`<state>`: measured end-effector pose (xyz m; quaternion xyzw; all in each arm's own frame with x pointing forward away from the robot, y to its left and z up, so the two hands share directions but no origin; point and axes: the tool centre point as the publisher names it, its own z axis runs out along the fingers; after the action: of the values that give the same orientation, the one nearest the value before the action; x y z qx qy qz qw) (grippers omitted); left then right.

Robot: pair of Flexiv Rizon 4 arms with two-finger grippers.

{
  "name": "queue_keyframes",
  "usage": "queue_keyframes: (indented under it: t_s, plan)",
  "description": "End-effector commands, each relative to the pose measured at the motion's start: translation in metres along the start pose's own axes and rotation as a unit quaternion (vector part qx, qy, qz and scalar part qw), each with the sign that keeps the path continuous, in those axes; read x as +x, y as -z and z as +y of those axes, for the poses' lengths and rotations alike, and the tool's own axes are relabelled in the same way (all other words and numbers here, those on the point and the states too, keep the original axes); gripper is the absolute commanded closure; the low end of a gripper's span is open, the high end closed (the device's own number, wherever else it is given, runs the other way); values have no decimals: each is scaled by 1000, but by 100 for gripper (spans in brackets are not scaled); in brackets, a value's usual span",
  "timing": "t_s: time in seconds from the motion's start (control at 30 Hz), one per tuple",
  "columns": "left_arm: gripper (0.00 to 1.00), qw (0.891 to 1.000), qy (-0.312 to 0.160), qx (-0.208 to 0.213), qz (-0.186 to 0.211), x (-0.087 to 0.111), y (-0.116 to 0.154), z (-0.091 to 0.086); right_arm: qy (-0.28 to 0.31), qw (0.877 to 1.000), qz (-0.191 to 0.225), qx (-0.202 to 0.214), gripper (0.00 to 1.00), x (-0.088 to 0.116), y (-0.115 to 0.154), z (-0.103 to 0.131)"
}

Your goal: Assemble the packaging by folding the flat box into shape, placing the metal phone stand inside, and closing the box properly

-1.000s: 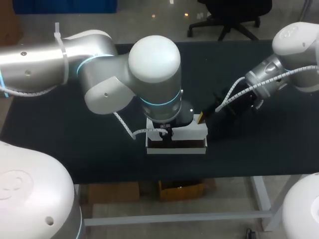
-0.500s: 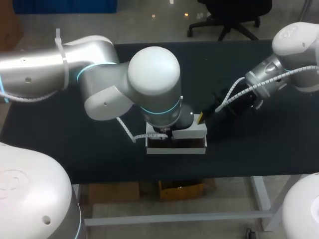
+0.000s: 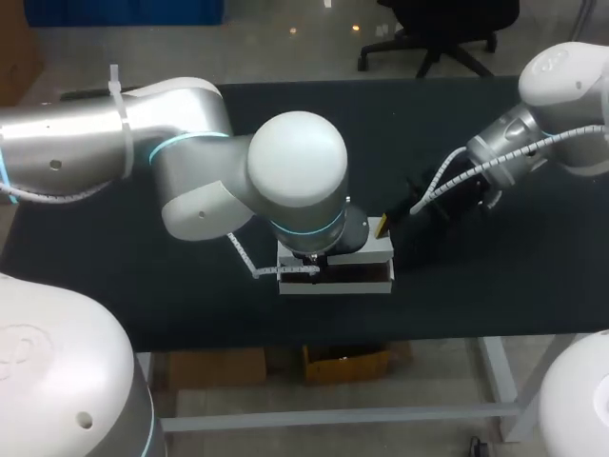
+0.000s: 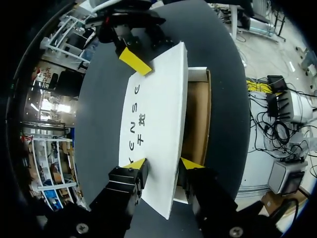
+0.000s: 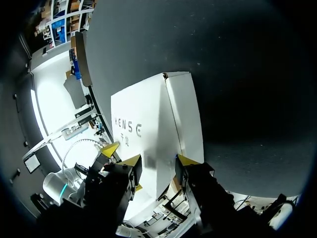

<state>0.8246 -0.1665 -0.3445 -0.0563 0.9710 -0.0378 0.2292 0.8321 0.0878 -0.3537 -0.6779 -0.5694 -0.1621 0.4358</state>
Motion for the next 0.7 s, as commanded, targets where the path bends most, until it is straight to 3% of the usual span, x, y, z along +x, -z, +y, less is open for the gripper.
queue_keyframes:
  t_s: [0.03, 0.7]
  plan:
    - [59, 1000, 2, -7, -6, 2, 0, -3, 1, 1000, 1, 4, 58, 0, 0, 1]
    - [61, 1000, 3, -25, -17, 3, -6, -4, 2, 1000, 1, 3, 59, 0, 1, -2]
